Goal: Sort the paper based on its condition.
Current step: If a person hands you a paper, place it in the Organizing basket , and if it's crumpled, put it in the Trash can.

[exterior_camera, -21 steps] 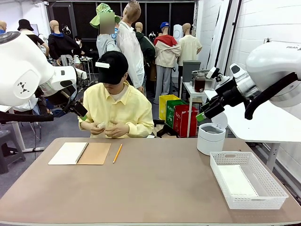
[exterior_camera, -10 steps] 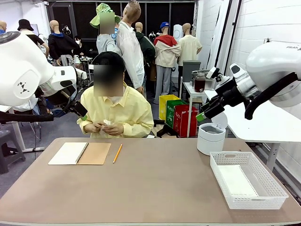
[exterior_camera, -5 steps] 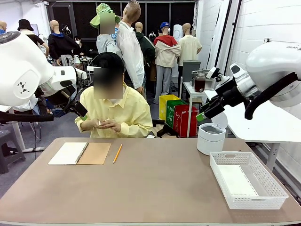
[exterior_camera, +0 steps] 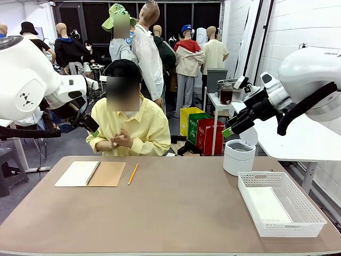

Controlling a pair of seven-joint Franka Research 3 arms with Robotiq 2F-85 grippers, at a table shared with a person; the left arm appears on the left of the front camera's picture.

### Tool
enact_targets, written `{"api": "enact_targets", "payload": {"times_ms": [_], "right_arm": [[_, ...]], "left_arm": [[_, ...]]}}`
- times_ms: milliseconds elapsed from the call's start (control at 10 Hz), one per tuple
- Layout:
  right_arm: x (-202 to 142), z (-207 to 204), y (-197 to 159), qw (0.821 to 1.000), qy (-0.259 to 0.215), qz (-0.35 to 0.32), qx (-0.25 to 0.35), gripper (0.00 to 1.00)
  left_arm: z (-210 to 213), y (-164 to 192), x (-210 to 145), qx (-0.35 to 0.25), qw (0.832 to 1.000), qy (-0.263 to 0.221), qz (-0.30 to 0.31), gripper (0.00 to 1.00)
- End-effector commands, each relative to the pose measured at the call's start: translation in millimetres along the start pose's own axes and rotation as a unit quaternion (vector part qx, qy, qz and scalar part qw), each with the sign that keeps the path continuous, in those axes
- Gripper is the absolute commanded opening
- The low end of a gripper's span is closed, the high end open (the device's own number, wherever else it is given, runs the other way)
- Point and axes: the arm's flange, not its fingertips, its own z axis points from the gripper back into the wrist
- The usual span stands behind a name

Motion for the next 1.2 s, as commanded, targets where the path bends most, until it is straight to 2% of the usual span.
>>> {"api": "enact_targets", "payload": {"times_ms": [0, 1100], "right_arm": [[0.3, -0.7, 0.2, 1.0, -0.007, 0.0, 0.005, 1.0], [0.3, -0.7, 0.2, 1.0, -0.007, 0.0, 0.005, 1.0]], "left_arm": [[0.7, 0.4, -0.4, -0.002, 1.0, 0.003, 0.001, 1.0], [0.7, 0.4, -0.4, -0.002, 1.0, 0.003, 0.001, 1.0]]}}
